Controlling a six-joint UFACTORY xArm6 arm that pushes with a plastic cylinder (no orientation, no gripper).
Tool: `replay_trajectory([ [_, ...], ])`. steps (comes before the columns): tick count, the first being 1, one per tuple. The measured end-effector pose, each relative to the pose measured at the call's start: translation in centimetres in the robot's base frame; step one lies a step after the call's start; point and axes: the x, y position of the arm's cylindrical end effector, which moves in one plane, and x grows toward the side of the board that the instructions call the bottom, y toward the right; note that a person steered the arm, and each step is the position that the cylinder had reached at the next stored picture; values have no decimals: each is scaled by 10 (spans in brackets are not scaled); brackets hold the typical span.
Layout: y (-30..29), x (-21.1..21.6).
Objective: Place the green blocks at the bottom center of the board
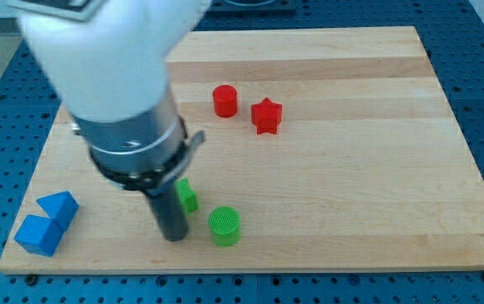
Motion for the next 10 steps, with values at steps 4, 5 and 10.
replay_trajectory([
  [4,-42,16],
  [5,-64,-10],
  [10,37,-58],
])
